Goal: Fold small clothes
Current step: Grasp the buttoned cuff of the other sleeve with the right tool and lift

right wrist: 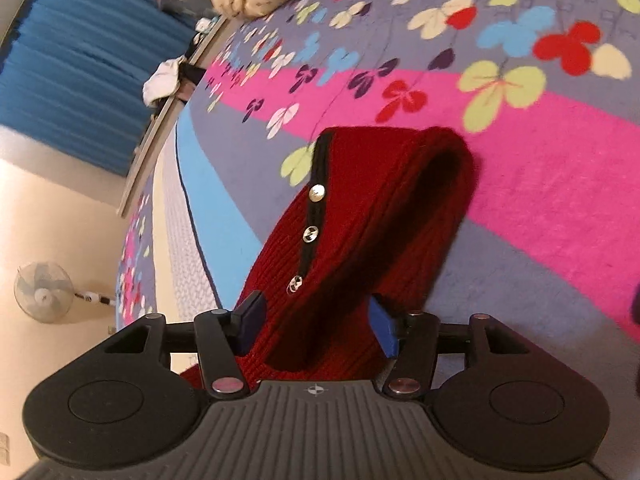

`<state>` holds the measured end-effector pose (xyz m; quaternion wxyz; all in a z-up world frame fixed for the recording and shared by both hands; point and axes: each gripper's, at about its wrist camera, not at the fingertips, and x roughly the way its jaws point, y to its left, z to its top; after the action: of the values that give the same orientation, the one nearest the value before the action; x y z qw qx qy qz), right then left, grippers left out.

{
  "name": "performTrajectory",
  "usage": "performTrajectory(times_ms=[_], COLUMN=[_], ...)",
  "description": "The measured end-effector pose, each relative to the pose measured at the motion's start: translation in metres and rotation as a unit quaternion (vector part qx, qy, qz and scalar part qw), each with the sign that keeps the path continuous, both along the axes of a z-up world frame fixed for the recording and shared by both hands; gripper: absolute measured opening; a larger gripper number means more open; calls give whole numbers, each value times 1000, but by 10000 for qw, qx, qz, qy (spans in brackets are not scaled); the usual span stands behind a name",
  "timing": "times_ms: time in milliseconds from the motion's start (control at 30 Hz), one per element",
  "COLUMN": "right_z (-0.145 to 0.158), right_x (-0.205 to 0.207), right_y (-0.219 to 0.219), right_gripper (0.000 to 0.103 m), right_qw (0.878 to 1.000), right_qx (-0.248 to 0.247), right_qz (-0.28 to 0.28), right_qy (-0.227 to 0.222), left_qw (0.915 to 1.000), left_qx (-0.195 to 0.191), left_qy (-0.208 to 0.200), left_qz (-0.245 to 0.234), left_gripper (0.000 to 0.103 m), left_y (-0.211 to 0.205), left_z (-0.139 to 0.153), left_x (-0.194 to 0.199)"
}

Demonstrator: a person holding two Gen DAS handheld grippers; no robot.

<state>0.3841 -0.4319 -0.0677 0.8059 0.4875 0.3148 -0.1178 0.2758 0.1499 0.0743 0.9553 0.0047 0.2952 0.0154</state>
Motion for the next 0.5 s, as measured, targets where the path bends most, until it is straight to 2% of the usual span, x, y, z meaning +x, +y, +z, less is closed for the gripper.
performTrajectory(times_ms=[33, 67, 100, 200, 267, 333, 433, 500], right_z=[-1, -1, -1, 11, 35, 59, 80, 85], right_x=[2, 3, 3, -4, -14, -20, -26, -32], right_y=[2, 4, 4, 9, 24, 53, 123, 186], right_gripper=[51, 25, 10, 9, 9, 9, 9, 9], right_qw=[10000, 9999, 9999, 9988, 9942, 9851, 9528, 9321], right_qx=[-64, -126, -159, -128, -17, 376, 1683, 2283], right_qz=[35, 24, 3, -211, -306, -247, 28, 392], right_qy=[-7, -19, -57, -420, -1035, -1662, -2525, -2785], left_qw=[9999, 9999, 9999, 9998, 9999, 9996, 9989, 9978], left_qx=[45, 77, 105, 197, 33, -97, -148, -251], left_qy=[83, 127, 117, 17, -24, -81, -57, -16], left_qz=[49, 55, 17, 12, 113, 235, 448, 607], left_gripper=[35, 35, 35, 36, 35, 35, 35, 35], left_y=[-1, -2, -3, -2, 4, 15, 28, 39], left_z=[-2, -4, -4, -2, 0, -4, -4, -4], left_x=[3, 5, 6, 5, 4, 7, 8, 8])
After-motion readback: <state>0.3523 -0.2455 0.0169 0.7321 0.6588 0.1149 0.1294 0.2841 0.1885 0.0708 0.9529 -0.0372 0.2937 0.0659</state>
